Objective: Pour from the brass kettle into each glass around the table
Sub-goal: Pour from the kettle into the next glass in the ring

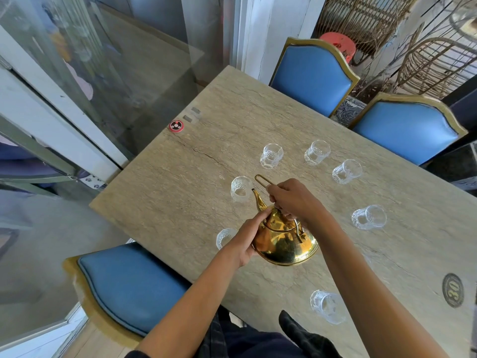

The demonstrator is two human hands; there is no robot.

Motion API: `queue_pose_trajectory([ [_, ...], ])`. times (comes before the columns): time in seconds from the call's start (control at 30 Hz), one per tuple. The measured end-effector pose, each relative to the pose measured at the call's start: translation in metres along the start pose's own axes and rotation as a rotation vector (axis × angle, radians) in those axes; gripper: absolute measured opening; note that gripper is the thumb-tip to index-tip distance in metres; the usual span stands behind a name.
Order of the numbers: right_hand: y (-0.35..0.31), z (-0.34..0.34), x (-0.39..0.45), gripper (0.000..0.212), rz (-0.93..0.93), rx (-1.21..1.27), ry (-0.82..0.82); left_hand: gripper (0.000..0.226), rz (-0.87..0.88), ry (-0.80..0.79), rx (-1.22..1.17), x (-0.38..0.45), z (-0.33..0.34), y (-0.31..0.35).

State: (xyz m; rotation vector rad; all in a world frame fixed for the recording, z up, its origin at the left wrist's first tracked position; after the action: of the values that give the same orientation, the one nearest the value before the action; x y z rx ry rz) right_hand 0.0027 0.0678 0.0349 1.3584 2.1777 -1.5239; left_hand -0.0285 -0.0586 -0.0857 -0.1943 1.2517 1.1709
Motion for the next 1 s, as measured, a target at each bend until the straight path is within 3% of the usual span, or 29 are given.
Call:
queue_pose_trajectory([
  [1.0, -0.0092, -0.0049, -0.0026, 0.031, 0.001, -0.021, -0.002, 0.035, -0.002, -0.019, -0.019, -0.009, 0.0068, 0.0069],
])
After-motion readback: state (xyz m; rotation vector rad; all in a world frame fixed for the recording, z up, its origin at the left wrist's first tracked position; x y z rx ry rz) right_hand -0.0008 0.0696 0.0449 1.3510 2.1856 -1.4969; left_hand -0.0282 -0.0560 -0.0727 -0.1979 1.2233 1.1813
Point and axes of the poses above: each hand's wrist, its own x-axis towards the middle knuckle, its own z-axis out of the palm, y = z × x, the point moved 4 cm from there along x, towards the middle knuckle, and after that the axes turned 2 degrees about -x, right-handed, at the moved point
